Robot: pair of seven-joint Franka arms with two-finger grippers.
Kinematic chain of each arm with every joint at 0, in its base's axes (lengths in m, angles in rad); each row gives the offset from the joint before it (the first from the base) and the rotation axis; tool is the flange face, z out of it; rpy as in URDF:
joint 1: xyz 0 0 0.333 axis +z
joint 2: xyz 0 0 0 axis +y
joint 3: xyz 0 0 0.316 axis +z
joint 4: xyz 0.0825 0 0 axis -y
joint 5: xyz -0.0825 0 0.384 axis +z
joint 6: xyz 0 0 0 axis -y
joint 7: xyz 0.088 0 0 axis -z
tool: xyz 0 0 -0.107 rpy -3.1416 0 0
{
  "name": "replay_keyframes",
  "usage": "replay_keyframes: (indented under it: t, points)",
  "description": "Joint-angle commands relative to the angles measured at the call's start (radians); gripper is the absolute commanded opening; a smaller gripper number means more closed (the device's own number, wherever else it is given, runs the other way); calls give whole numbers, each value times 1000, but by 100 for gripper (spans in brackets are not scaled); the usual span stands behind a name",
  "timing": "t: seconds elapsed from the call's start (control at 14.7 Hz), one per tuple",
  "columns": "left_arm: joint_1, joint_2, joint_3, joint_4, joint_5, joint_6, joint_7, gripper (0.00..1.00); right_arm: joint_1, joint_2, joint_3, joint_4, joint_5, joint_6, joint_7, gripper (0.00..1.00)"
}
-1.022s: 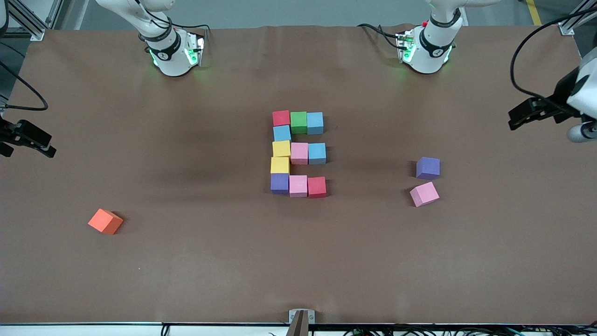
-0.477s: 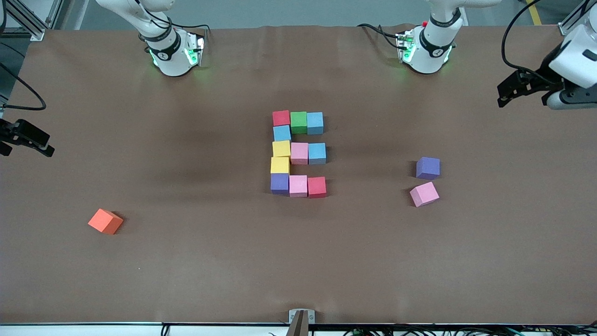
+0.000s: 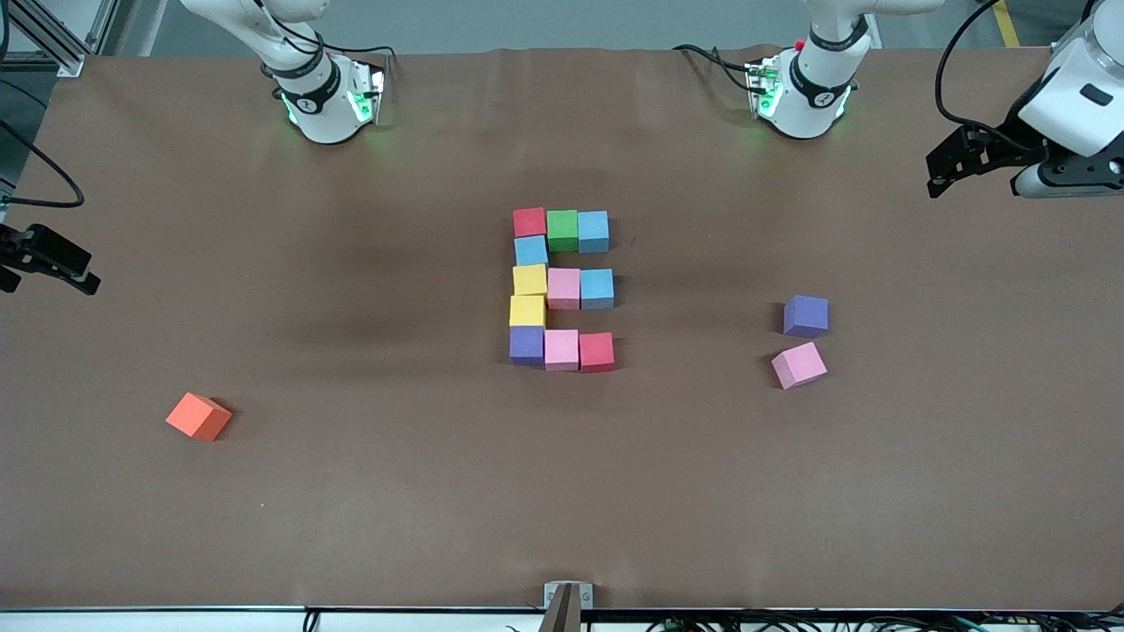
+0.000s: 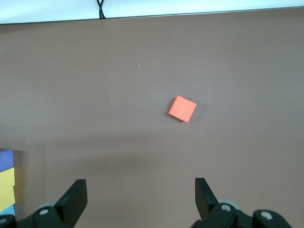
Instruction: Arrange 11 blocks into digit 3
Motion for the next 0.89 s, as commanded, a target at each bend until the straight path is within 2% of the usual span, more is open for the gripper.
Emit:
replay_keyframes:
  t: [0.0, 0.14, 0.82]
  points:
    - [0, -3, 4, 6, -30, 5, 26, 100, -6, -16, 8, -15, -18, -5, -7, 100]
    - [8, -2, 7, 6, -66, 4, 40, 100, -6, -16, 8, -15, -18, -3, -7, 100]
    - [13, 26, 13, 45, -70, 2, 48, 100, -8, -16, 6, -15, -20, 0, -9, 100]
